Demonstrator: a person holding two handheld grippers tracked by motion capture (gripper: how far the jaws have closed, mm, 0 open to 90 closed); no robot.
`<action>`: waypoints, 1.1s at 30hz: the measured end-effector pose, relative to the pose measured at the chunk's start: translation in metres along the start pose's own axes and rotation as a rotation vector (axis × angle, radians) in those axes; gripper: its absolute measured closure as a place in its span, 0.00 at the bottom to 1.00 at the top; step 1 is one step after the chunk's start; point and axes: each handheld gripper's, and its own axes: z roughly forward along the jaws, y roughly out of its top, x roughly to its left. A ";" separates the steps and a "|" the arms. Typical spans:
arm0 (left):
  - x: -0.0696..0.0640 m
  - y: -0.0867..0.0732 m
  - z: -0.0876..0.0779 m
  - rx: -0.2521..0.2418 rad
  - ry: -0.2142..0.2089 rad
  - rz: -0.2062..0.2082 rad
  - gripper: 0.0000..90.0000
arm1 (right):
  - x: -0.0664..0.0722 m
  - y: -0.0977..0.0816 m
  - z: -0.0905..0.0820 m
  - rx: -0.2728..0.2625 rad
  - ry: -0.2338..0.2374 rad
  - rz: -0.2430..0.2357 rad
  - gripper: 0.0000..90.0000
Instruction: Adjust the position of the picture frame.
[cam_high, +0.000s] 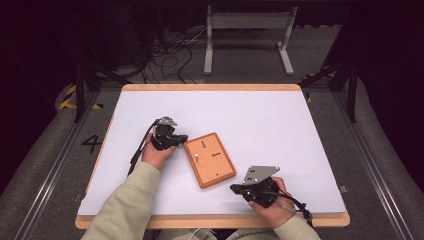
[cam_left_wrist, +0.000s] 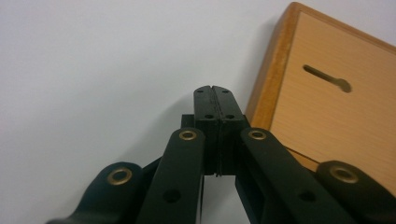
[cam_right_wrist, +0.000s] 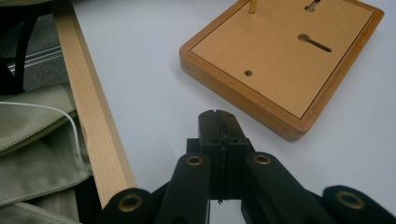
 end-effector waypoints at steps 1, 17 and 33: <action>-0.001 0.000 0.000 0.001 0.003 0.003 1.00 | 0.000 0.000 -0.001 -0.002 0.001 0.002 1.00; -0.045 -0.015 -0.018 0.153 -0.116 0.129 1.00 | 0.004 0.003 0.005 0.006 0.043 -0.012 1.00; -0.061 -0.021 -0.033 0.099 -0.115 0.143 0.92 | 0.026 0.003 0.033 0.121 0.144 -0.107 1.00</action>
